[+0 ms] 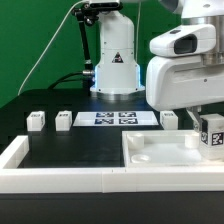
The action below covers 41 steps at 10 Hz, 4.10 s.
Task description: Assemble square table
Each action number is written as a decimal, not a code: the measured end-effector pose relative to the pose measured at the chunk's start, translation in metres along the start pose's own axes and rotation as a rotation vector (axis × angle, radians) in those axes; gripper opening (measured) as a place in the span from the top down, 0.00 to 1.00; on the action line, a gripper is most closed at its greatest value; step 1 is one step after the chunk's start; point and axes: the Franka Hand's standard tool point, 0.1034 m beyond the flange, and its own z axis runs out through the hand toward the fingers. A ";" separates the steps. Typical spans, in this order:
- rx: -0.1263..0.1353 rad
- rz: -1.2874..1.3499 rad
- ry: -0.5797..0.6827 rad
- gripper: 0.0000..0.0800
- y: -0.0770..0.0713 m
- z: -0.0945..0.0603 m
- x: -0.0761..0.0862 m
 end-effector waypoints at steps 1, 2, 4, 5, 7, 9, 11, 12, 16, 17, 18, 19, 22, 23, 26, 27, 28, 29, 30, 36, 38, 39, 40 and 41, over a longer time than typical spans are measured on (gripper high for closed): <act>0.000 0.001 0.000 0.64 0.000 0.000 0.000; 0.001 0.077 0.000 0.64 0.000 0.000 0.000; 0.004 0.316 0.018 0.64 0.000 0.000 0.000; 0.003 0.458 0.029 0.64 0.001 0.001 0.000; 0.014 0.715 0.039 0.64 0.002 0.001 0.001; 0.018 0.979 0.034 0.64 0.001 0.002 0.000; 0.019 1.198 0.032 0.64 0.000 0.002 0.000; 0.017 1.265 0.027 0.64 0.000 0.002 0.001; 0.025 1.318 0.024 0.62 0.000 0.002 0.002; 0.024 1.273 0.024 0.33 -0.001 0.002 0.001; 0.021 1.159 0.022 0.22 -0.001 0.003 0.001; 0.020 1.051 0.023 0.22 -0.001 0.003 0.001; 0.016 0.711 0.026 0.19 -0.001 0.002 0.001; 0.014 0.591 0.027 0.19 0.000 0.002 0.001; 0.011 0.317 0.016 0.19 -0.002 0.002 0.001; -0.001 0.211 0.012 0.19 -0.002 0.000 0.002; -0.012 0.130 0.014 0.19 -0.001 -0.001 0.003; -0.014 0.061 0.014 0.19 0.000 0.000 0.003; -0.020 -0.010 0.013 0.38 0.002 -0.001 0.003; -0.017 0.065 0.014 0.64 0.002 -0.001 0.003; -0.001 0.292 0.033 0.64 0.003 0.000 0.004; 0.003 0.430 0.046 0.64 0.003 0.000 0.004; 0.005 0.563 0.051 0.64 0.003 0.001 0.003; 0.008 0.679 0.052 0.64 0.003 0.001 0.003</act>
Offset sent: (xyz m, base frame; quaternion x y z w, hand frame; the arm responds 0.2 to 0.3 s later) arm -0.0058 0.0001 -0.0028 0.0115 0.0246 0.2560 0.9663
